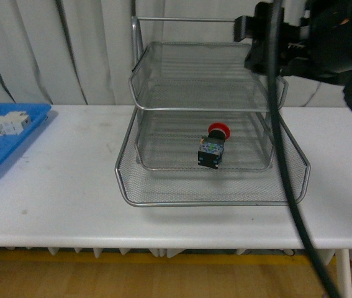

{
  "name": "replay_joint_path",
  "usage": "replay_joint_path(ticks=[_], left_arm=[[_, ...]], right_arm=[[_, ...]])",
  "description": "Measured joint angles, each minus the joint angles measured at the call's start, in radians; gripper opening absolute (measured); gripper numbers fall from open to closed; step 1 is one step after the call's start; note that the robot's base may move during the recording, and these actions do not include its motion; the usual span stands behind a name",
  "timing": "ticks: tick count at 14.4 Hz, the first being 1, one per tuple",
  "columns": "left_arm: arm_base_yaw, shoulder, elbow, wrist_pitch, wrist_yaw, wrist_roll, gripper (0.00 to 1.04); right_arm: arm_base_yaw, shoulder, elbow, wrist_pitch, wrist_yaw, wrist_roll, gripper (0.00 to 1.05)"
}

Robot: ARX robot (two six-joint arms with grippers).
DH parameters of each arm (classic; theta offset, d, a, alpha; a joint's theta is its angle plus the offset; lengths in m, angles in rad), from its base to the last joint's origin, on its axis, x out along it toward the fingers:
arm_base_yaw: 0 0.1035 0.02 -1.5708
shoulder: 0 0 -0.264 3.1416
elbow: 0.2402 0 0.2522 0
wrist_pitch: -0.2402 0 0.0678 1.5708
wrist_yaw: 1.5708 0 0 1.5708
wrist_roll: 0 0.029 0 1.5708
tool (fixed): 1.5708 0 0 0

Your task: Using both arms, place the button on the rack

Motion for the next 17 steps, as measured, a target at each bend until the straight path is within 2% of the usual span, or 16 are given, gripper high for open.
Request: replay_joint_path(ticks=[2,4,10,17], left_arm=[[0.0,0.0,0.0,0.0,0.0,0.0,0.98],[0.0,0.0,0.0,0.0,0.0,0.0,0.98],[0.0,0.0,0.0,0.0,0.0,0.0,0.98],[0.0,0.0,0.0,0.0,0.0,0.0,0.98]], right_arm=[[0.082,0.047,0.006,-0.105,-0.024,0.012,0.24],[0.114,0.05,-0.037,-0.11,-0.032,0.021,0.02],[0.165,0.138,-0.185,-0.068,-0.019,0.061,0.02],[0.131,0.27,-0.068,-0.108,0.002,0.084,0.02]])
